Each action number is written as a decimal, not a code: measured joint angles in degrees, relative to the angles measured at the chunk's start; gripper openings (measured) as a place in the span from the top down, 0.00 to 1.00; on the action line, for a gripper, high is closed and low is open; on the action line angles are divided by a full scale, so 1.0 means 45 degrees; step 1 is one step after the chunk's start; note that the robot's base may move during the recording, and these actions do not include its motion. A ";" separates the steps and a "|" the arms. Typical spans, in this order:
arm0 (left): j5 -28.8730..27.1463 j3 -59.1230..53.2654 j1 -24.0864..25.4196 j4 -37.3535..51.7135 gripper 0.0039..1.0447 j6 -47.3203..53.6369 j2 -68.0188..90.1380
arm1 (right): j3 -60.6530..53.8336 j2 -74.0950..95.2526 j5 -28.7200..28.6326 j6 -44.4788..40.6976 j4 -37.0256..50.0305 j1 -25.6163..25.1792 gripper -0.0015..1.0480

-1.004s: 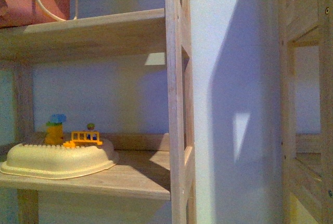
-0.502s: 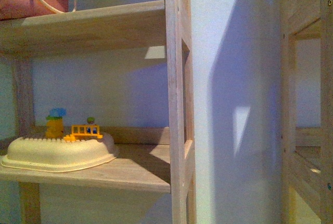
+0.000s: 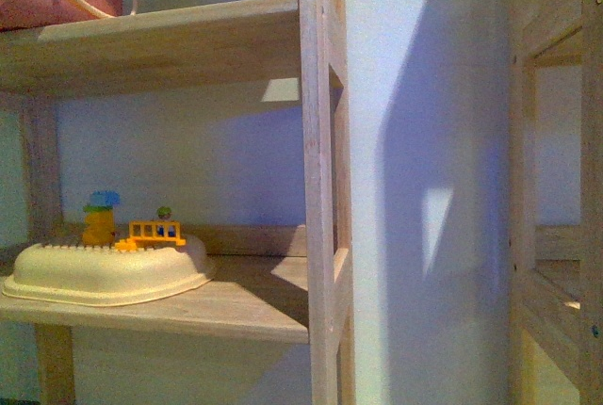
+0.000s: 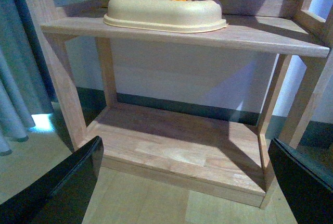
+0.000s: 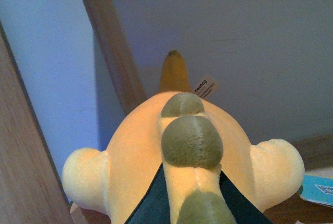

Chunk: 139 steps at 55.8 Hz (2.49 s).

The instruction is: Put away toys

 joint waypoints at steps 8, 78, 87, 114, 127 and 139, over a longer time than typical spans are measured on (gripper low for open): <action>0.0000 0.0000 0.0000 0.0000 0.06 0.0000 0.0000 | -0.0199 0.0019 0.0325 0.0005 0.0112 0.0044 0.94; 0.0000 0.0000 0.0000 0.0000 0.06 0.0000 0.0000 | 0.0083 -0.2555 0.2268 -0.4172 -0.0321 -0.0073 0.06; 0.0000 0.0000 0.0000 0.0000 0.06 0.0000 0.0000 | -0.1632 -0.4556 0.2851 -0.4585 -0.0039 -0.0442 0.06; 0.0000 0.0000 0.0000 0.0000 0.06 0.0000 0.0000 | -1.0185 -1.2332 0.2176 -0.3521 -0.0117 -0.1409 0.06; 0.0000 0.0000 0.0000 0.0000 0.06 0.0000 0.0000 | -1.4542 -1.4853 0.4269 -0.4197 -0.0253 0.1593 0.06; 0.0000 0.0000 0.0000 0.0000 0.06 0.0000 0.0000 | -1.7923 -1.7116 0.7203 -0.5323 -0.0510 0.6193 0.06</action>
